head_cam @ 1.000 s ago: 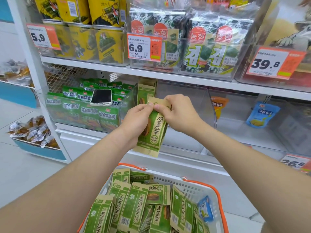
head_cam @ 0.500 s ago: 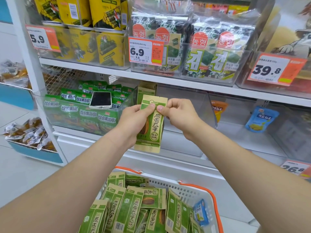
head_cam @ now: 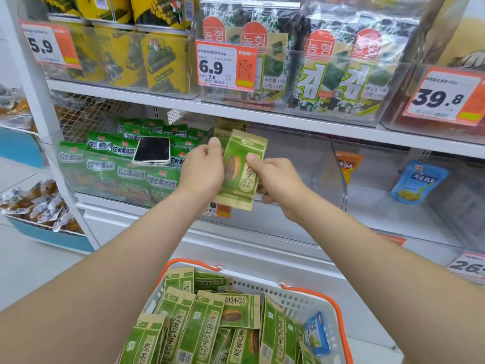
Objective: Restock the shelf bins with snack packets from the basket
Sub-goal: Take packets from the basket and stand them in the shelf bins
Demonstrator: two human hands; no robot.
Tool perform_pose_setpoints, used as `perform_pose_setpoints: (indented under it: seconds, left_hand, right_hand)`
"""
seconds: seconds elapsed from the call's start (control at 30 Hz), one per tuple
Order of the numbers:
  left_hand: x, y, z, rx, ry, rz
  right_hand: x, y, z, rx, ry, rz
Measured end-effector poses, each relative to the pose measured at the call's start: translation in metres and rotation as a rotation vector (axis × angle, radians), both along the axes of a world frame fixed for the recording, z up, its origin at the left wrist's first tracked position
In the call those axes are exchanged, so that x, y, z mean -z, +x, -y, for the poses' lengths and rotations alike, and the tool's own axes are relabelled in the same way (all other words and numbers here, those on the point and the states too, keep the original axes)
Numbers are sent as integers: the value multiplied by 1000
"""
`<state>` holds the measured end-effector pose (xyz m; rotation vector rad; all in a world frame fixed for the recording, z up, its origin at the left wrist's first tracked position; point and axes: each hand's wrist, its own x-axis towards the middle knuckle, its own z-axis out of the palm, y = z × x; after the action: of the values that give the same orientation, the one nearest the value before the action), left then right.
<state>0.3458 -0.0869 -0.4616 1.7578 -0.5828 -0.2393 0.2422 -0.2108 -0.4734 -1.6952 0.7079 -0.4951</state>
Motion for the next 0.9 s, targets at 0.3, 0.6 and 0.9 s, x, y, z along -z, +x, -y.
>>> perform_pose_setpoints:
  seconds: [0.3, 0.6, 0.9]
  left_hand:
    - [19, 17, -21, 63, 808, 693]
    - [20, 17, -21, 121, 852, 855]
    - [21, 22, -23, 163, 821, 859]
  right_hand:
    - [28, 38, 42, 310, -89, 194]
    - [38, 88, 41, 61, -463, -96]
    - [47, 120, 53, 166, -397, -184]
